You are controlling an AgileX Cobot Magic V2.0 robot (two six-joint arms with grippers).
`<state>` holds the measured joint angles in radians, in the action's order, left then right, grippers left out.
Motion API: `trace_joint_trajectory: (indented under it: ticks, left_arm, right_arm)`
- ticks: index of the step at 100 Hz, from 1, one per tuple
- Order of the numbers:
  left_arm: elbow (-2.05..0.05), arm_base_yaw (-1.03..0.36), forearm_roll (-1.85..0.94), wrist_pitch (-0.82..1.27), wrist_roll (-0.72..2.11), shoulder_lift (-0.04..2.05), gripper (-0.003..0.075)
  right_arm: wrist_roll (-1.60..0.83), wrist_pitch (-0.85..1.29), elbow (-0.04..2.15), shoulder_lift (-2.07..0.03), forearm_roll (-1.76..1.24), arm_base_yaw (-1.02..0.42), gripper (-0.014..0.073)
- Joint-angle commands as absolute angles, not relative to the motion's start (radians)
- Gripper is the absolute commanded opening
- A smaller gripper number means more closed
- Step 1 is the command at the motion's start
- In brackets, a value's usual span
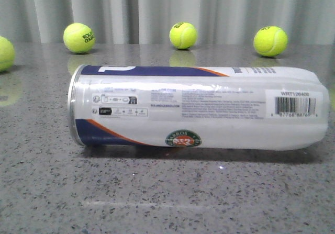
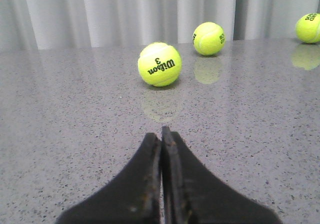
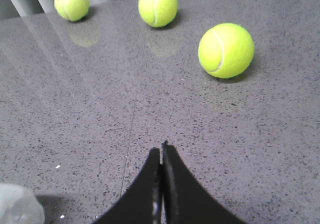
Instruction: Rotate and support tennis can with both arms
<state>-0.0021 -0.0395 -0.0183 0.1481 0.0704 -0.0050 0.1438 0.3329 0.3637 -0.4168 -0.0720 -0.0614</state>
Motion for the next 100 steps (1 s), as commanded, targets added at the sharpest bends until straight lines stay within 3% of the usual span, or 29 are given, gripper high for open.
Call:
trace_joint_trajectory:
  ticks: [1,28,42,73,100]
  left_arm:
    - [0.044,-0.042,-0.023,0.070,0.062,-0.044,-0.0021]
    - [0.044,-0.042,-0.023,0.070,0.062,-0.044,-0.0021]
    - [0.044,-0.042,-0.023,0.063,0.062,-0.044,-0.0021]
    - [0.044,-0.042,-0.023,-0.170,0.062,-0.044,-0.0021]
    - [0.028,-0.036,-0.033,-0.182,0.066,-0.044,-0.0021]
  right_arm:
    - [0.131,0.241,0.367,-0.343,-0.067,-0.054,-0.0067]
    - [0.131,0.254,0.360,-0.180,-0.065,-0.054,-0.0067]
    - [0.131,0.254,0.360,-0.175,-0.065,-0.054,-0.0067]
    - [0.131,0.254,0.360,-0.175,-0.065,-0.054,-0.0067]
    - [0.131,0.254,0.360,-0.175,-0.065,-0.054,-0.0067]
